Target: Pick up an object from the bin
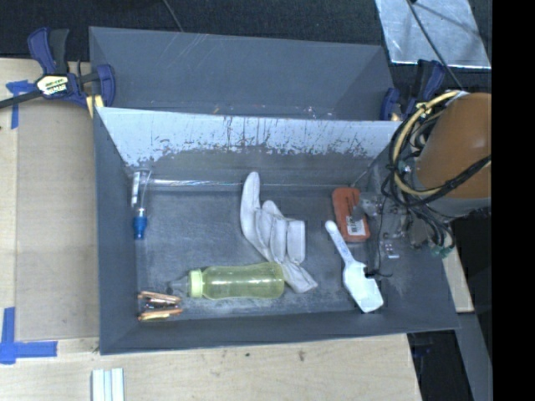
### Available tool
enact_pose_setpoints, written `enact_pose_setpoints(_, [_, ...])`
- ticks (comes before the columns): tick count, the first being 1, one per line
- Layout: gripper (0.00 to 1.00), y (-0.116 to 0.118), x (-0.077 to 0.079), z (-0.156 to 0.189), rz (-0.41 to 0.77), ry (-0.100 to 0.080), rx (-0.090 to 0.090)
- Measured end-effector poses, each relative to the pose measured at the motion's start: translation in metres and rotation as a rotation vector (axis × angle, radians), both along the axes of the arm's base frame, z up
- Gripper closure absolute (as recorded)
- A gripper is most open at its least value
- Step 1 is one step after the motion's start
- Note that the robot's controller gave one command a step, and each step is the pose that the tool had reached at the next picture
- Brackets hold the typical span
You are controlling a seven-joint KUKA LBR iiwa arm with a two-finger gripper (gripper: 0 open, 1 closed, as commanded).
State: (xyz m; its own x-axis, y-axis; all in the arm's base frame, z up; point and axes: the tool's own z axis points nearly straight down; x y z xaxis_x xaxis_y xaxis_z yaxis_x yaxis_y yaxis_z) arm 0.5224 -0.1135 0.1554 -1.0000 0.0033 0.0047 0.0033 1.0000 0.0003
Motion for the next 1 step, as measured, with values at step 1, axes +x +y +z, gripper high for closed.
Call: enact_pose_setpoints(1, [0.00,0.0004,0.0020,0.0043,0.003,-0.008,-0.001])
